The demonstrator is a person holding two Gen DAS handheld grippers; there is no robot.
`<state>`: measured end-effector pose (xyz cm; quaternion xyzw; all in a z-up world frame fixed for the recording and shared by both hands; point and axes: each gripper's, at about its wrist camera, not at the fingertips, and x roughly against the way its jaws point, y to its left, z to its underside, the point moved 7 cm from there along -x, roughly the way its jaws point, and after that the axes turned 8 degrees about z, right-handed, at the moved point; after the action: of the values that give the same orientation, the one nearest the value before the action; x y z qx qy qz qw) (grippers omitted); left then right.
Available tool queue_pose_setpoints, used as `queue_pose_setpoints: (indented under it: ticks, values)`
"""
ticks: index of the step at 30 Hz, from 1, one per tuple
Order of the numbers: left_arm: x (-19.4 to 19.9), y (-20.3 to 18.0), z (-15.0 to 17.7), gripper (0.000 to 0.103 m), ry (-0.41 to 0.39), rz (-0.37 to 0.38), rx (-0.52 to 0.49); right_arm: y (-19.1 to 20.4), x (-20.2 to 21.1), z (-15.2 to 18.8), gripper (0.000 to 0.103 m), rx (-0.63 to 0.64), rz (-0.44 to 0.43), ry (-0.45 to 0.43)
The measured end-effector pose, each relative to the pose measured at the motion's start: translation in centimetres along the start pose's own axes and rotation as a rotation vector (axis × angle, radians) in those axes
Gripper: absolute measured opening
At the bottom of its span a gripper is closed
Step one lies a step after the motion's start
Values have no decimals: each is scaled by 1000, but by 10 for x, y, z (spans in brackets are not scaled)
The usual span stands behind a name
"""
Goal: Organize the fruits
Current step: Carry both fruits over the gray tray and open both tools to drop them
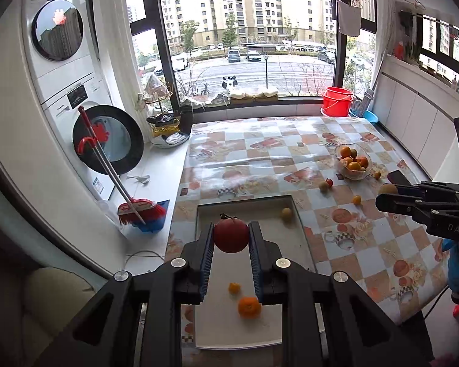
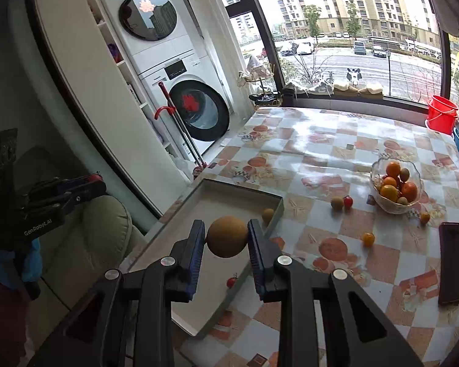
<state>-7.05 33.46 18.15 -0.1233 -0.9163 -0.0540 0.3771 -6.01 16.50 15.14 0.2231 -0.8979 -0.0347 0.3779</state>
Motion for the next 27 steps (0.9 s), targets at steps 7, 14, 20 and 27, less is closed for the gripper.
queue_pose_setpoints:
  ticks: [7, 14, 20, 27]
  values:
    - [-69, 12, 53, 24, 105, 29, 80, 42, -84, 38, 31, 45, -3, 168]
    - [-140, 5, 112, 24, 230, 46, 150, 28, -141, 89, 31, 22, 41, 328]
    - [-154, 4, 122, 24, 242, 33, 143, 25, -155, 97, 32, 51, 59, 368]
    - [-152, 11, 124, 83, 234, -34, 139, 11, -142, 89, 81, 19, 58, 316]
